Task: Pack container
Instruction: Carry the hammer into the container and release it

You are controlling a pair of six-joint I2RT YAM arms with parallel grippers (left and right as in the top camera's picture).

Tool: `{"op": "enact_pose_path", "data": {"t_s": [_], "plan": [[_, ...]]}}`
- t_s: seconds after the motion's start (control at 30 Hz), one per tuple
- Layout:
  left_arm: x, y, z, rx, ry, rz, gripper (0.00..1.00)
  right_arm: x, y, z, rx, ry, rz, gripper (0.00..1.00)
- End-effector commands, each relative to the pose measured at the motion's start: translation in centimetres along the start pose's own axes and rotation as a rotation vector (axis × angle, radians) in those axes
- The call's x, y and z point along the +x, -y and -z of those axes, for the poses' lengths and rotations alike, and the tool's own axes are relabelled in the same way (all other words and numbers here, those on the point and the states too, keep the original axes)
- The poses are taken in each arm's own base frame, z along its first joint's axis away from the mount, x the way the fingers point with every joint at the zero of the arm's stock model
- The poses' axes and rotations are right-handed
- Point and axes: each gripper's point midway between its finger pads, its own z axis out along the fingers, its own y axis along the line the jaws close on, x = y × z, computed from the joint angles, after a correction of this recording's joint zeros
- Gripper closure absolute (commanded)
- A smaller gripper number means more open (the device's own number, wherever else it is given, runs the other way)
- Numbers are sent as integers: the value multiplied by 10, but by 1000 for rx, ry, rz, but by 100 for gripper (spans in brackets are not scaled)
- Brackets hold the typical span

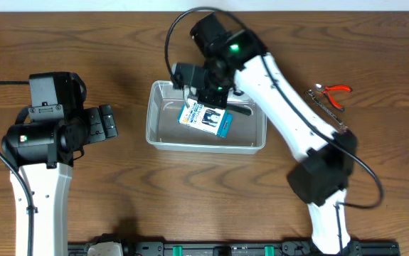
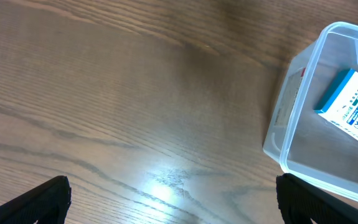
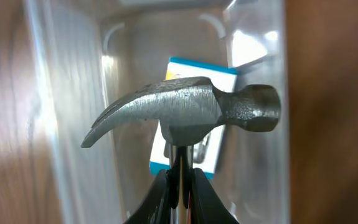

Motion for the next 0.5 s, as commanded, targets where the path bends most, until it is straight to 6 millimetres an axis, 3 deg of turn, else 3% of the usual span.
{"op": "enact_pose_path", "data": {"t_s": [0.0,0.1,0.2,0.27,0.33,0.37,0.47], "plan": [[-1,0,3,6,7,6,2,18,-4,-50,-101,-78,14,99],[-1,0,3,6,7,6,2,28,-6,-75,-145,-122,-10,99],[-1,0,3,6,7,6,2,32,-6,-84,-158,-138,-25,92],[-1,0,3,6,7,6,2,31,-6,-83,-156,-137,-28,75],[-1,0,3,6,7,6,2,30,-5,-78,-142,-135,-33,37],[-1,0,3,6,7,6,2,29,-4,-72,-127,-133,-44,25],[-1,0,3,6,7,6,2,28,7,-42,-31,-135,-70,16]]}}
